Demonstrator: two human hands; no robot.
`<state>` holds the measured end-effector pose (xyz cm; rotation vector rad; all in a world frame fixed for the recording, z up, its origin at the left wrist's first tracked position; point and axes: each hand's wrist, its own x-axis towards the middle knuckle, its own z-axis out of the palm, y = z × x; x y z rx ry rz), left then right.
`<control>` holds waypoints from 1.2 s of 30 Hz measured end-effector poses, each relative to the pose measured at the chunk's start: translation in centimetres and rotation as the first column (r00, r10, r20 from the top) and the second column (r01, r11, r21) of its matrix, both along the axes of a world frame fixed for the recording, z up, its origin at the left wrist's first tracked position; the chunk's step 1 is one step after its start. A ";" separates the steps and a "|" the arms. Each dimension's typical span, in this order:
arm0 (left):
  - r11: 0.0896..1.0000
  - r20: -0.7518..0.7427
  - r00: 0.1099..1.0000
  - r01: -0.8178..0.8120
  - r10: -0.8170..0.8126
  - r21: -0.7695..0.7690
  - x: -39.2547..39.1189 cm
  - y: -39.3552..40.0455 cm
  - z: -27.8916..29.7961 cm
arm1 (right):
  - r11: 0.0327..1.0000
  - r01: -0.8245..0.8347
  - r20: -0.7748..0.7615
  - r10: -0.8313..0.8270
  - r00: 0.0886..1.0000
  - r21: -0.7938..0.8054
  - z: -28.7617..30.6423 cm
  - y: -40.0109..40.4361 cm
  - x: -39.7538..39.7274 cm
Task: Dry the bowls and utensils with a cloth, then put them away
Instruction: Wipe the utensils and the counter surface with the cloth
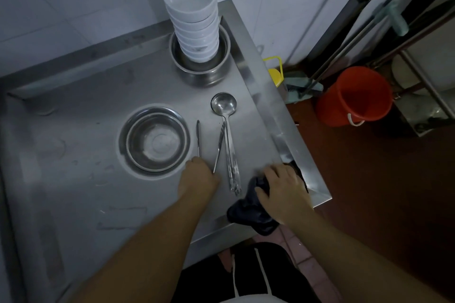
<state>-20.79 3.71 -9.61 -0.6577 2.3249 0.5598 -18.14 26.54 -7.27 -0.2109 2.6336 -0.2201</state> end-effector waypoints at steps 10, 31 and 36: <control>0.999 0.029 0.999 -0.041 0.042 -0.017 3.0 -2.5 1.8 | 0.976 -0.112 0.256 0.061 0.965 0.188 -2.8 -0.6 3.4; 0.996 -0.129 0.990 -0.069 0.061 -0.054 20.8 -22.4 3.7 | 0.984 -0.088 0.226 0.052 0.973 0.155 -2.5 -19.4 15.5; 0.990 -0.189 0.982 -0.034 0.008 -0.135 25.1 -28.5 4.3 | 0.988 -0.052 0.191 0.024 0.981 0.143 -3.4 -28.4 20.0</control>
